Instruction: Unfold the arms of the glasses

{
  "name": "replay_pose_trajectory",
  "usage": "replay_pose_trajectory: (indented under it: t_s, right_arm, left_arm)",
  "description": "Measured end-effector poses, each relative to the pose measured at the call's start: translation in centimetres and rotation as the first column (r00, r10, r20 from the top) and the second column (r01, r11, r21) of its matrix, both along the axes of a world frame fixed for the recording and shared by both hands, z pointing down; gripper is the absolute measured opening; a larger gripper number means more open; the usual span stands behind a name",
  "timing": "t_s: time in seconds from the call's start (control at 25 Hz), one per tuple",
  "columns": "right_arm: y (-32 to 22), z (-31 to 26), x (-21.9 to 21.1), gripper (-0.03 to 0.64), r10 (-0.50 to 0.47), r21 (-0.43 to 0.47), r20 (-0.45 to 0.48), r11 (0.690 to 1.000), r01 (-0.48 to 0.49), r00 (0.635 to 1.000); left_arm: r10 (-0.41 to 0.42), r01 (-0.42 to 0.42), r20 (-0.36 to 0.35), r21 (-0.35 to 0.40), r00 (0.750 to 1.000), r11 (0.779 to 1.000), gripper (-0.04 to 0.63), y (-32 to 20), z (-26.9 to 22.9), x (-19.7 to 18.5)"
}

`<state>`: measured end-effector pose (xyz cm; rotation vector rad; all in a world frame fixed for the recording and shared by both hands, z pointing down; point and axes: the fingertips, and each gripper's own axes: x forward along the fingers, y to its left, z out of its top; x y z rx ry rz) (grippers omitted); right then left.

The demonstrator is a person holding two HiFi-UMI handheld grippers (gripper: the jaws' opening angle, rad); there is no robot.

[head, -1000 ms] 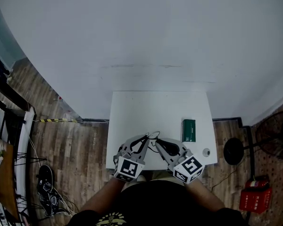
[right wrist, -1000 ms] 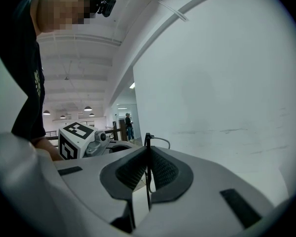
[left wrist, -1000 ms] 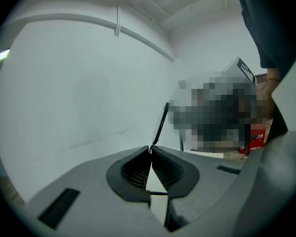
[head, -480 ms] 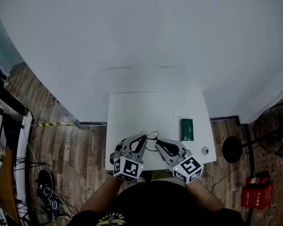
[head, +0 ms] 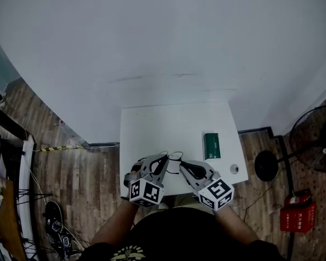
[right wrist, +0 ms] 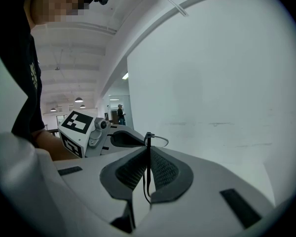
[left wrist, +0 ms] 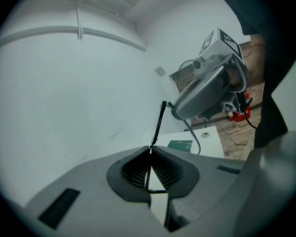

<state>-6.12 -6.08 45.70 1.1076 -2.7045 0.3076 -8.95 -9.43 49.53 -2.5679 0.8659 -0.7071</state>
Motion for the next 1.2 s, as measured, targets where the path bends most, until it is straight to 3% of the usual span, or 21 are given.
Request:
replay_pose_trajectory:
  t_s: [0.52,0.8,1.2]
  right_arm:
    - [-0.2,1.5,-0.1,0.018,0.001,-0.068,-0.038,0.998,-0.004,0.999]
    - [-0.5,2.7,0.5,0.018,-0.026,-0.121,-0.063,0.992,0.018,0.998]
    - [-1.9,4.2,4.1,0.018,-0.074,-0.193,-0.071,0.979,0.059,0.995]
  left_arm:
    - [0.046,-0.050,0.105,0.034,0.993,0.998,0.020,-0.4,0.6,-0.7]
    - [0.034,-0.036,0.150,0.004,0.988,0.999,0.020,-0.8,0.6,-0.2]
    - [0.036,-0.049,0.287,0.038,0.957,0.998,0.020,-2.0,2.9,3.2]
